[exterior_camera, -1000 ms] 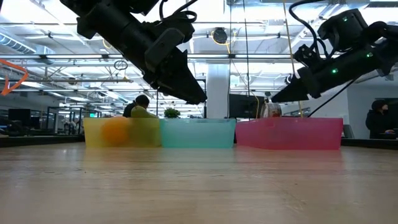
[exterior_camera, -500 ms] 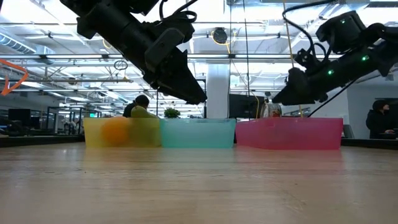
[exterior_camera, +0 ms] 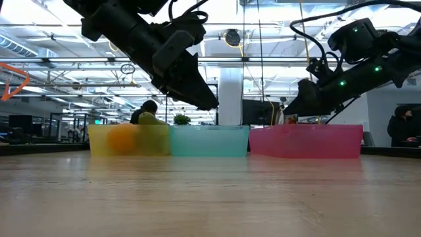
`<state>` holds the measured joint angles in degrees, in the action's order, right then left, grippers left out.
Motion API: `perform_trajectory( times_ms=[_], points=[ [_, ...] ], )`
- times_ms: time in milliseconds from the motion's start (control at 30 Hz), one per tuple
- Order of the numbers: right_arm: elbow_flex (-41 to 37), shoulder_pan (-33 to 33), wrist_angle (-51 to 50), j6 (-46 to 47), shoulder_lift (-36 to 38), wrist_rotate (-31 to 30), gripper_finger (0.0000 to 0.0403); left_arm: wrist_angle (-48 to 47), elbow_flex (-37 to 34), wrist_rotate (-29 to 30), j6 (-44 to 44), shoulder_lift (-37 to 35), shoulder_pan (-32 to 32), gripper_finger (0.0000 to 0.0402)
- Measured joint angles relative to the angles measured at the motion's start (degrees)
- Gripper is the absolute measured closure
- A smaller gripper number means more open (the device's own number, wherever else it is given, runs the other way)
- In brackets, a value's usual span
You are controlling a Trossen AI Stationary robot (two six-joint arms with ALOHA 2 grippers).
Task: Pick & Place Food Item
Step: Put the green tuna can into the red bin
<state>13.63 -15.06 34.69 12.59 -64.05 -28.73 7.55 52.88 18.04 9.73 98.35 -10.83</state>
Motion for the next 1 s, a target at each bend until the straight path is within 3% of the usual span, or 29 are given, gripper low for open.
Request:
perform_trajectory(
  times_ms=[233, 500, 667, 867, 1000],
  points=[
    [0.0, -2.3, 4.9, 5.8, -3.9, -1.5, 0.0074, 0.1, 0.0, 0.0, 0.0, 0.0, 0.0, 0.0174],
    [0.0, -2.2, 6.1, 6.5, -7.1, -1.5, 0.0085, 0.1, 0.0, 0.0, 0.0, 0.0, 0.4, 0.0174],
    [0.0, -2.2, 6.5, 9.1, -6.7, -1.3, 0.0133, 0.1, 0.0, 0.0, 0.9, 0.0, 0.7, 0.0174],
    [0.0, -2.1, 7.1, 9.4, -6.7, -1.2, 0.0252, 0.0, 0.0, 0.0, 1.0, 0.0, 0.7, 0.0174],
    [0.0, -2.2, 7.6, 11.1, -6.7, 1.2, 0.0256, 0.0, 0.0, 0.0, 1.0, 0.0, 0.7, 0.0174]
  ],
)
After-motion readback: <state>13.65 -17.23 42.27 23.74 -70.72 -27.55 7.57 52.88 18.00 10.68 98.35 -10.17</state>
